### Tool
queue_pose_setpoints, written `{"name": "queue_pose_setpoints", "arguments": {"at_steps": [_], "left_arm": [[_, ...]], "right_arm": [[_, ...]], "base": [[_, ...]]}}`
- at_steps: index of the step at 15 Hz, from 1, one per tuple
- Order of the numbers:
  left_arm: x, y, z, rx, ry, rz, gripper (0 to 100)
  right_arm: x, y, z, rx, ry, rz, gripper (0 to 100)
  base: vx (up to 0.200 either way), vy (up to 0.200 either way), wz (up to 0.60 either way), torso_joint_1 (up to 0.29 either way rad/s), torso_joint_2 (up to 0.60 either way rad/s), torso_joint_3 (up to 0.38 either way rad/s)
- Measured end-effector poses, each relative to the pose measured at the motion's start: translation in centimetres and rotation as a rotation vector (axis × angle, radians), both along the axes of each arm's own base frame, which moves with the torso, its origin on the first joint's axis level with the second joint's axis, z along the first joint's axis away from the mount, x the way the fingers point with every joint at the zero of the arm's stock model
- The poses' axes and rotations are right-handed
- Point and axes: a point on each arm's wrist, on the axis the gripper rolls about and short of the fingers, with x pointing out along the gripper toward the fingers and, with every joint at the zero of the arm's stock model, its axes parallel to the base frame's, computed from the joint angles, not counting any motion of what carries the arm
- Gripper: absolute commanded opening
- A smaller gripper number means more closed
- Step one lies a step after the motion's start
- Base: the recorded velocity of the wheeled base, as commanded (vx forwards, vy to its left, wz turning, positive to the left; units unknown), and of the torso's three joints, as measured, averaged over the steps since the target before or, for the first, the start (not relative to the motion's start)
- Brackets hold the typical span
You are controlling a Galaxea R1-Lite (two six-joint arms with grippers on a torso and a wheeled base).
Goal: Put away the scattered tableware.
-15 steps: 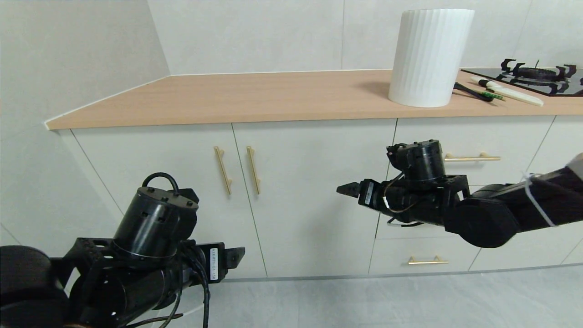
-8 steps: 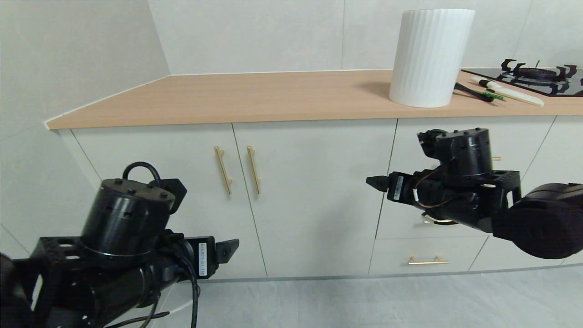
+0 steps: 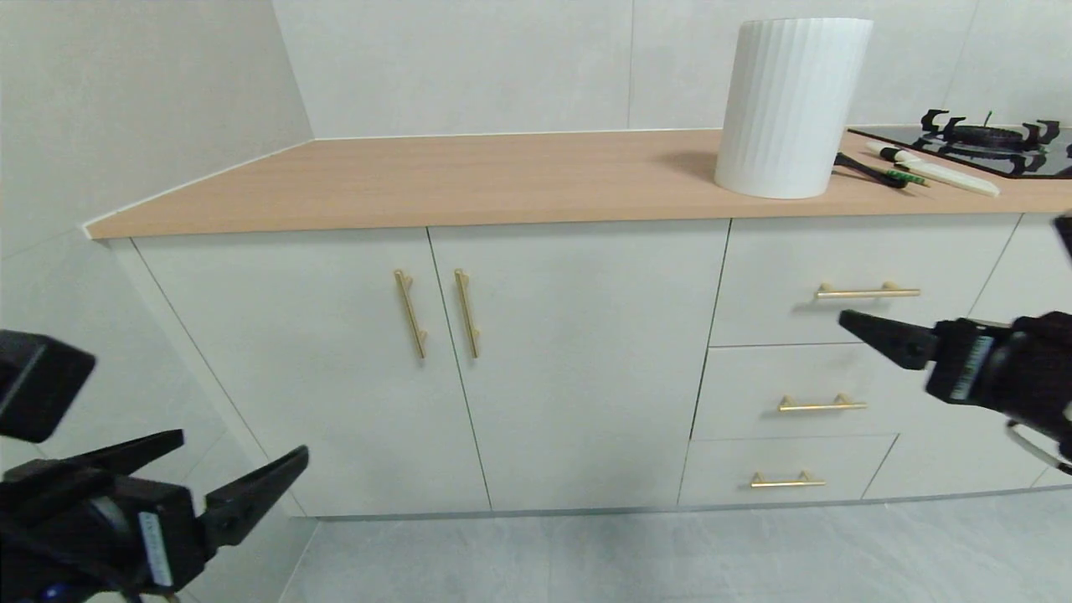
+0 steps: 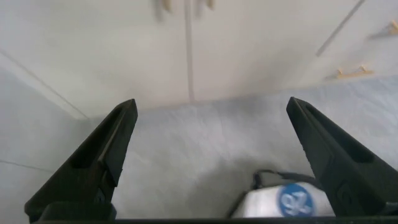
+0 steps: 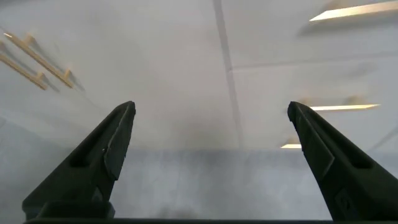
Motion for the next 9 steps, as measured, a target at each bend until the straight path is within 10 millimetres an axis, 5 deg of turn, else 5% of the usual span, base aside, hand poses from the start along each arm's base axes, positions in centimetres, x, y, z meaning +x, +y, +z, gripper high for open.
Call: {"name": "queue_pose_setpoints", "arguments": {"at_steps": [5,9], "left_arm": [[-6.2,4.5,0.4,0.102,-0.243,0.12,100],[-10.9,6.3,0.4,0.089,-0.441,0.253,100]], "right_arm": [[-10.1,-6.6,0.2,-0.127,-0.177,-0.18,100],[-16.8,-8.6,-0.4,-0.265,-0.361,-0.359,100]], "base": [[0.0,0.0,0.0,0.0,0.0,0.0],[0.0,0.0,0.0,0.0,0.0,0.0]]}}
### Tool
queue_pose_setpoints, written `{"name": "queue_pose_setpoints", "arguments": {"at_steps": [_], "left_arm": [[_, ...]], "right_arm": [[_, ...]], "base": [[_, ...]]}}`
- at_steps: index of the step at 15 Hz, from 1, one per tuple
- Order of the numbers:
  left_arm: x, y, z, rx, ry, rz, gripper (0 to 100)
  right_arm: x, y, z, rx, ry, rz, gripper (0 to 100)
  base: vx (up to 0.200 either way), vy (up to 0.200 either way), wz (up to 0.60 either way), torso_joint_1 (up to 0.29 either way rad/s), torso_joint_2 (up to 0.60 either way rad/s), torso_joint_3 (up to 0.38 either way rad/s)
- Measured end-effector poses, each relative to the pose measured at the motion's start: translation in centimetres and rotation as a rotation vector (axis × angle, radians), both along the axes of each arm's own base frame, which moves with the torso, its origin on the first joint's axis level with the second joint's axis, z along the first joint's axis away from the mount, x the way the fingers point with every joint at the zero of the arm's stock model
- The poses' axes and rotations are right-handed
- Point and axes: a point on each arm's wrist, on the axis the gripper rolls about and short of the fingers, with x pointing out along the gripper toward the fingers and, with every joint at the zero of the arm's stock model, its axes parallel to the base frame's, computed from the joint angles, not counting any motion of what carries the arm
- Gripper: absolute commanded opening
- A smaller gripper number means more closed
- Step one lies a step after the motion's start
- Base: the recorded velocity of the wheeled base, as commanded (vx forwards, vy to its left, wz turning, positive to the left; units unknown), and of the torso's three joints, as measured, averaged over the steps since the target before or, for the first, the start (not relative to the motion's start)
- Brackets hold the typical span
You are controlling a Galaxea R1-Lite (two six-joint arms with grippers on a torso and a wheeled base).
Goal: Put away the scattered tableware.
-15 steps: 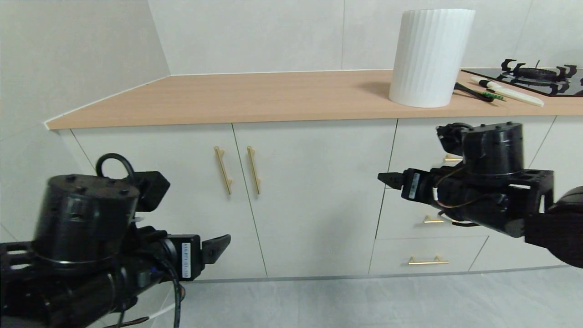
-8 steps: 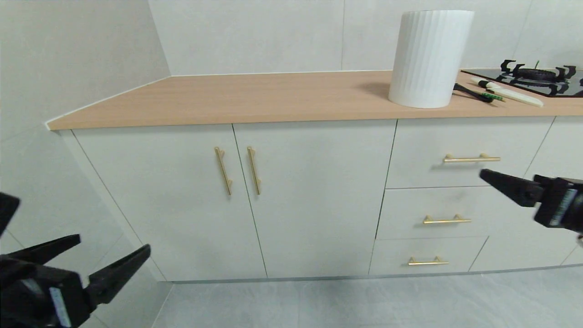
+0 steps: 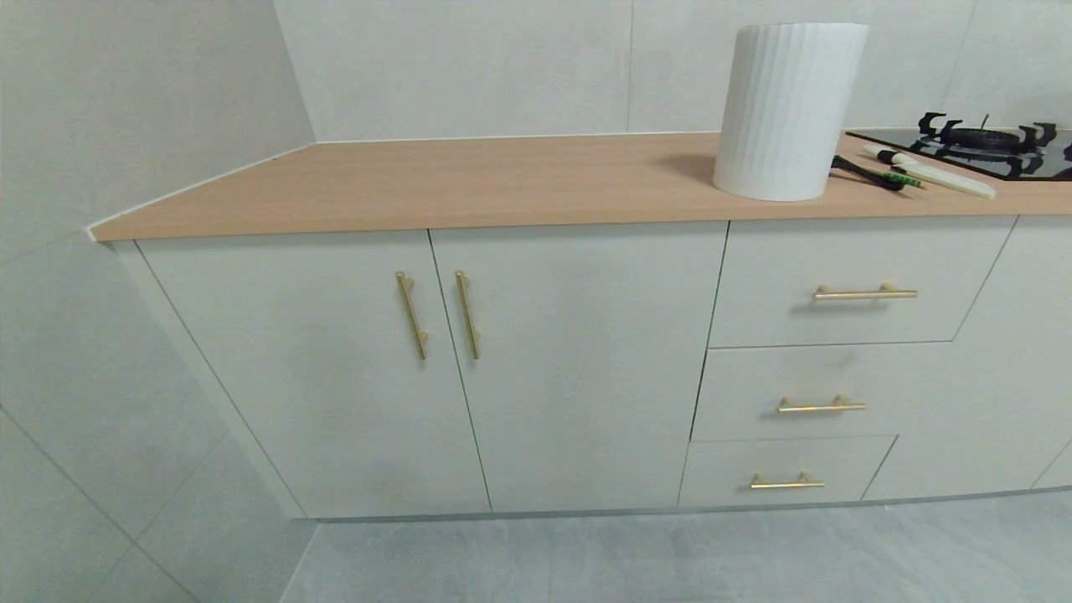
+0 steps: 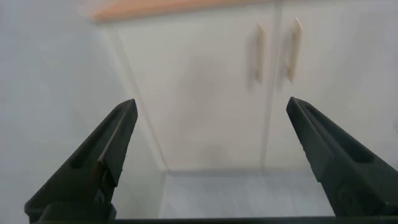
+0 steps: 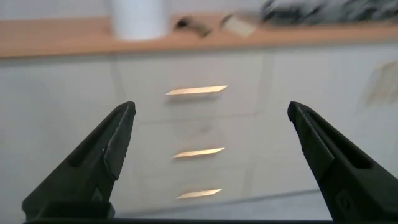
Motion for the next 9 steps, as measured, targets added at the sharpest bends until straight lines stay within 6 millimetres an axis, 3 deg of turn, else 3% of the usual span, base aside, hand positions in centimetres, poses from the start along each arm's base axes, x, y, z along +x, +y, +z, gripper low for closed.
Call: {"name": "queue_pose_setpoints", "arguments": {"at_steps": [5,7,9], "left_arm": [[-4.1,0.4,-2.1,0.005,-0.125,0.103,100],[-4.7,0.1,-2.8,0.013,-0.161,0.126,100],[-4.6,-0.2,-4.8,0.036,-0.152,0.106,100]], "right_arm": [[-4.5,-0.1,-2.8,-0.034,-0.076,-0.102,100],[-5.2,0.1,-4.7,-0.048,-0.081,-0.082,100],[-5.0,0.2,-6.6,-0.02,-0.072,-0.086,100]], "base": [[0.0,0.0,0.0,0.0,0.0,0.0],[0.0,0.0,0.0,0.0,0.0,0.0],[0.0,0.0,0.0,0.0,0.0,0.0]]}}
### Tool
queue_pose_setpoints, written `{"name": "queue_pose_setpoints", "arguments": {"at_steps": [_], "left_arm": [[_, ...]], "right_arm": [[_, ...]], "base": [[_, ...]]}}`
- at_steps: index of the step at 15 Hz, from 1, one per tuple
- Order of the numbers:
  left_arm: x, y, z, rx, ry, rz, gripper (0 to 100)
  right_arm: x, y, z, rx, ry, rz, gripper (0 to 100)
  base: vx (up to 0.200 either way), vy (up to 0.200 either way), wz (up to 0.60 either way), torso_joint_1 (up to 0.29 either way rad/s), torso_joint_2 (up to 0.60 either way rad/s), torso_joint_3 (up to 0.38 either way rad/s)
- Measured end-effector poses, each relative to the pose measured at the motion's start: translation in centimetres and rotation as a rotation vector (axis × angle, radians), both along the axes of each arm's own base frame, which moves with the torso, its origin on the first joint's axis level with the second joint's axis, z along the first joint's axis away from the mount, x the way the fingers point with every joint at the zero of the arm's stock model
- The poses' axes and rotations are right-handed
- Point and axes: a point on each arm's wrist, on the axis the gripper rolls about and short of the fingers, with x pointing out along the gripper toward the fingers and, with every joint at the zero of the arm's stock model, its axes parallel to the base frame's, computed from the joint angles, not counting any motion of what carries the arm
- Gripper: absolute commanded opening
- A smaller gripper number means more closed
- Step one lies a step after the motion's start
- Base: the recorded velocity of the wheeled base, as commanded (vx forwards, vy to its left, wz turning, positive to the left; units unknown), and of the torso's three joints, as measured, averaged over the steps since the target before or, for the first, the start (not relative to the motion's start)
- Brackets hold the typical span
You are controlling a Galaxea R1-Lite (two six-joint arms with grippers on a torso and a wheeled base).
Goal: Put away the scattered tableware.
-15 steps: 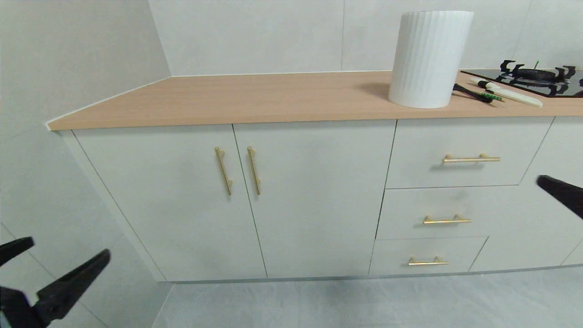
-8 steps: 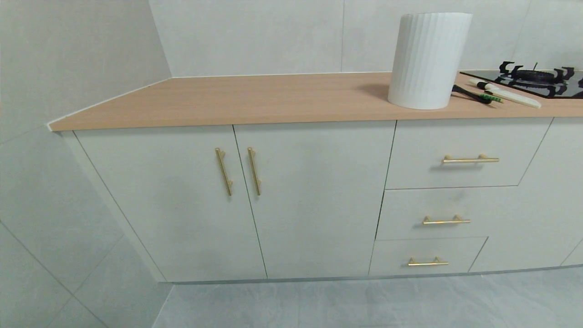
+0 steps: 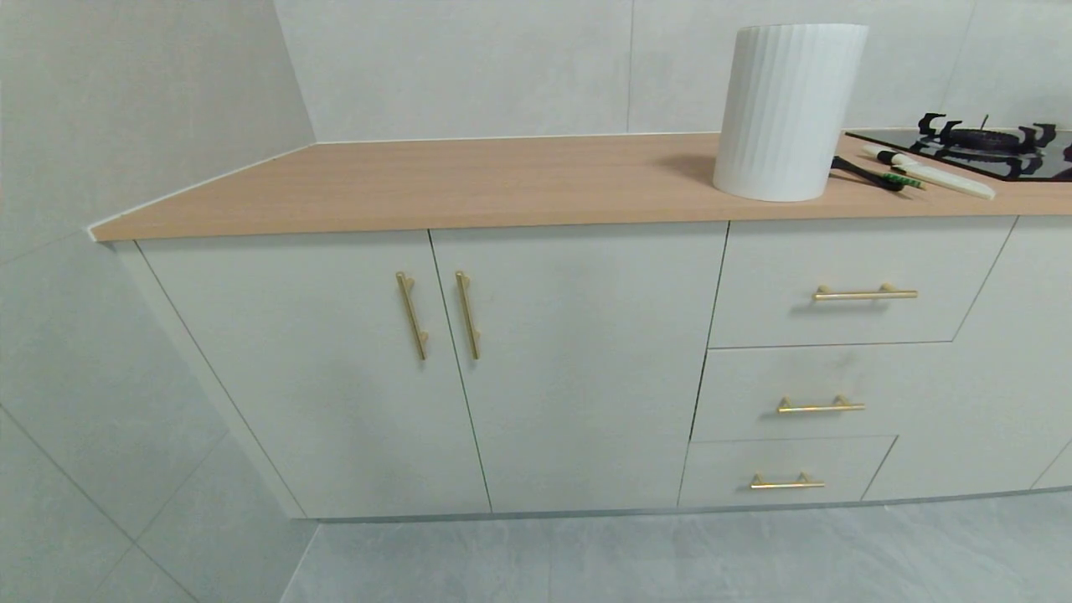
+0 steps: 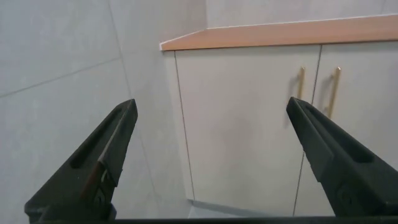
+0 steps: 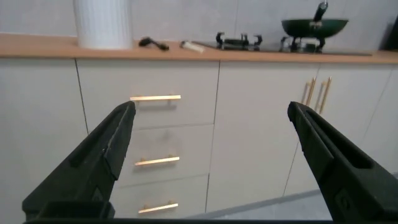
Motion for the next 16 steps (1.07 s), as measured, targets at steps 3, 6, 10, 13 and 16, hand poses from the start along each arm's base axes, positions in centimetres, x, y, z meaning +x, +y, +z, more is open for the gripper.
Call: {"name": "queue_pose_setpoints", "arguments": {"at_steps": [3,6,10,13,16], "left_arm": [[1.7,-0.2,-4.1,0.004,0.072,-0.013,100],[2.7,-0.4,-7.6,-0.063,0.201,-0.099,100],[2.9,-0.8,-8.4,-0.082,0.258,-0.273,100],[2.9,-0.8,-8.4,-0.09,0.258,-0.279,100],[2.9,-0.8,-8.4,-0.114,0.254,-0.28,100]], "right_arm": [[1.8,0.1,-4.0,0.07,0.098,0.024,100],[3.2,0.3,-7.7,0.133,0.22,0.156,100],[3.4,0.5,-8.6,0.137,0.272,0.249,100],[3.4,0.6,-8.7,0.129,0.28,0.268,100],[3.4,0.6,-8.7,0.131,0.285,0.267,100]], "base": [[0.0,0.0,0.0,0.0,0.0,0.0],[0.0,0.0,0.0,0.0,0.0,0.0],[0.0,0.0,0.0,0.0,0.0,0.0],[0.0,0.0,0.0,0.0,0.0,0.0],[0.0,0.0,0.0,0.0,0.0,0.0]]}}
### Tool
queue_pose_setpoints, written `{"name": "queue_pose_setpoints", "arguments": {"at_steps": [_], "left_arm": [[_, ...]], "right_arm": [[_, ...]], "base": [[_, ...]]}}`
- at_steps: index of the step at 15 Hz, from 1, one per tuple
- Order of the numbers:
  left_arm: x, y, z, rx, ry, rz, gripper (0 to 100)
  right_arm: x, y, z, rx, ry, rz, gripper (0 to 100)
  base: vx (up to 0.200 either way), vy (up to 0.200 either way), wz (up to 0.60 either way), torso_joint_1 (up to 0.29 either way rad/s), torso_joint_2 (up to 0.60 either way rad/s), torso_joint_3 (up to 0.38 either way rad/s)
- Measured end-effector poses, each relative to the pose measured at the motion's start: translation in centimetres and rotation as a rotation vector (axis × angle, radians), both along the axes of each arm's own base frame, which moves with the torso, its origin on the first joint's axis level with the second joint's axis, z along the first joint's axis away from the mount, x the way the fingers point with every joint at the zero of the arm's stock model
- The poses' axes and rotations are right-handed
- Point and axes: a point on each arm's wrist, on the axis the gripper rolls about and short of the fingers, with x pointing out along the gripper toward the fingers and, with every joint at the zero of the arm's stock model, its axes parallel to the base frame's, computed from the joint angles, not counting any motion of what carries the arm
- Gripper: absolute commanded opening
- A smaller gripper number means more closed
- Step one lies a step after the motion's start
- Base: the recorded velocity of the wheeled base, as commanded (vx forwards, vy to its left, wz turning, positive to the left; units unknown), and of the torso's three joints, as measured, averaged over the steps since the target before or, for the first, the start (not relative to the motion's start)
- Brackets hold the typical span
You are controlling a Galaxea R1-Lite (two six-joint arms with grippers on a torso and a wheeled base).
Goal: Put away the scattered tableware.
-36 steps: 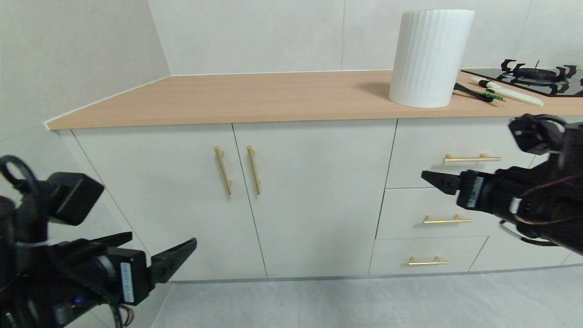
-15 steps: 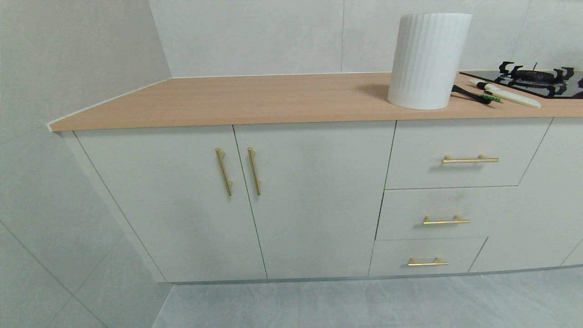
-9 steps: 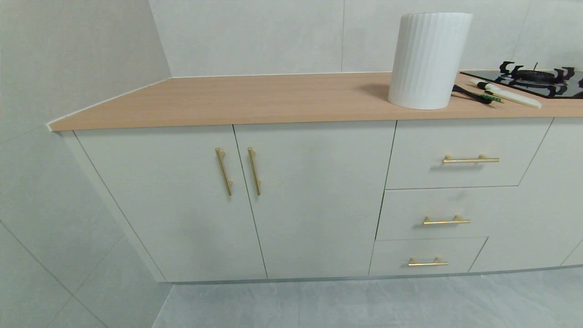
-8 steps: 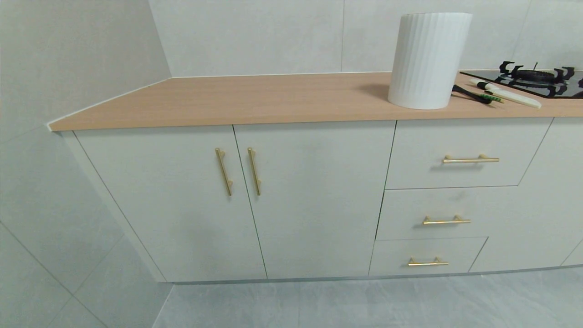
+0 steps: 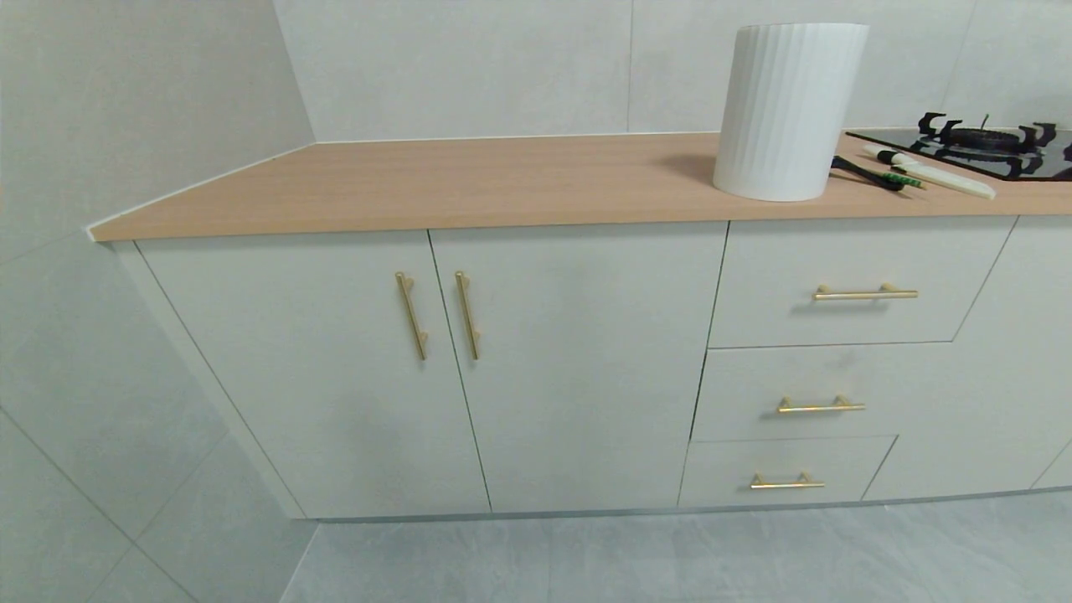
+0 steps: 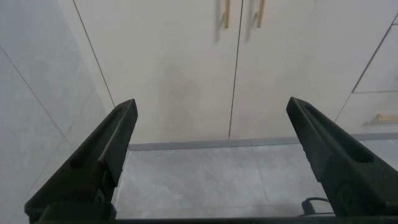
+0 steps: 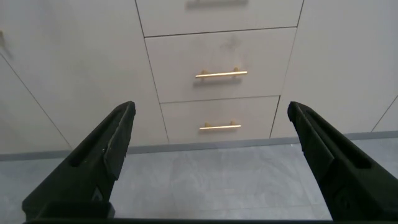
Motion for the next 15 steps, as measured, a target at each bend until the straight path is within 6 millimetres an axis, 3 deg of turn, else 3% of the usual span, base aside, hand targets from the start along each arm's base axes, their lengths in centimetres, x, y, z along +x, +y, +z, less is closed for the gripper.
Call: {"name": "queue_pose_setpoints", "arguments": {"at_steps": [11,15], "left_arm": [[0.0,0.0,0.0,0.006,-0.001,-0.001,100],[0.0,0.0,0.0,0.005,-0.001,-0.001,100]], "right_arm": [[0.0,0.0,-0.01,-0.004,0.002,0.001,100],[0.0,0.0,-0.01,-0.004,0.002,0.002,100]], "base": [[0.0,0.0,0.0,0.0,0.0,0.0],[0.0,-0.2,0.0,0.005,0.0,0.002]]}}
